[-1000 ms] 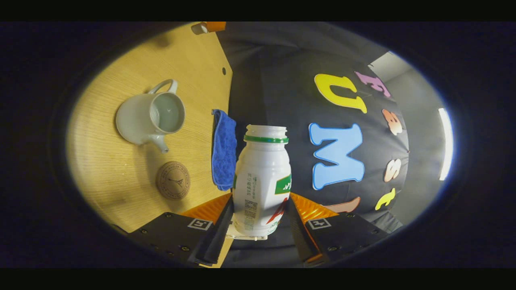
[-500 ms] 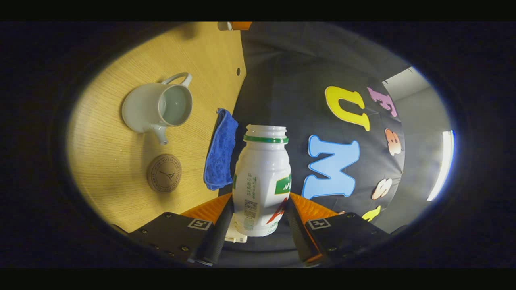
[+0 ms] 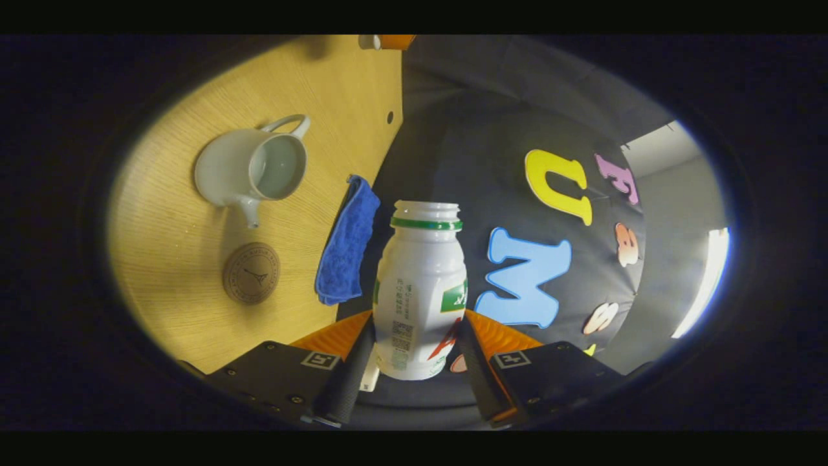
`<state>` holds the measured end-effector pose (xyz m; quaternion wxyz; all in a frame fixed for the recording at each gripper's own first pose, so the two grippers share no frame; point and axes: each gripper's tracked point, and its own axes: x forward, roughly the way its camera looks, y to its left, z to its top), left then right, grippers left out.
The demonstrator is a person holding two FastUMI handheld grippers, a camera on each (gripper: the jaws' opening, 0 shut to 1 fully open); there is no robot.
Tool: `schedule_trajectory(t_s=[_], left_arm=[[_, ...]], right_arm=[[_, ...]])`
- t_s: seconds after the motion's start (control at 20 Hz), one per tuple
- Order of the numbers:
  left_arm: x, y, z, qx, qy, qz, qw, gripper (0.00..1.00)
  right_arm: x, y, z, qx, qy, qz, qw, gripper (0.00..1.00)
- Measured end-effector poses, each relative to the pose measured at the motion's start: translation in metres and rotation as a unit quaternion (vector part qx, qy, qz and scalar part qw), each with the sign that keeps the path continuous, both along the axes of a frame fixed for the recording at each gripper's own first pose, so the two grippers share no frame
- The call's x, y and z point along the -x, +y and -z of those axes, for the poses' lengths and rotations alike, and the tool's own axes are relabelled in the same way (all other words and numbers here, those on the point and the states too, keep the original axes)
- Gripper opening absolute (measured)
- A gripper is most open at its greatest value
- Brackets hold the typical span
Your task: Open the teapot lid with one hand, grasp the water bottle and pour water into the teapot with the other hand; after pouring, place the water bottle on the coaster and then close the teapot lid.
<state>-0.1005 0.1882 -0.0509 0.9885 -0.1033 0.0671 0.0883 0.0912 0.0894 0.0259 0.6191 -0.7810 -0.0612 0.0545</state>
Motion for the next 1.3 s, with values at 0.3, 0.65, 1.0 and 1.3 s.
schedule_trajectory(t_s=[0.3,0.65,1.0,1.3], left_arm=[[0.000,-0.002,0.002,0.004,0.002,0.001,1.000,0.15],[-0.002,-0.004,0.008,0.007,0.008,0.004,1.000,0.08],[-0.001,-0.007,0.008,0.005,0.010,0.007,1.000,0.12],[-0.003,-0.009,0.009,0.005,0.011,0.012,1.000,0.12]], right_arm=[[-0.002,0.001,-0.006,0.011,-0.004,-0.002,1.000,0.71],[-0.002,0.003,-0.013,0.023,-0.014,-0.008,1.000,0.71],[-0.003,0.005,-0.016,0.034,-0.022,-0.014,0.999,0.71],[-0.005,0.007,-0.024,0.045,-0.023,-0.018,0.999,0.71]])
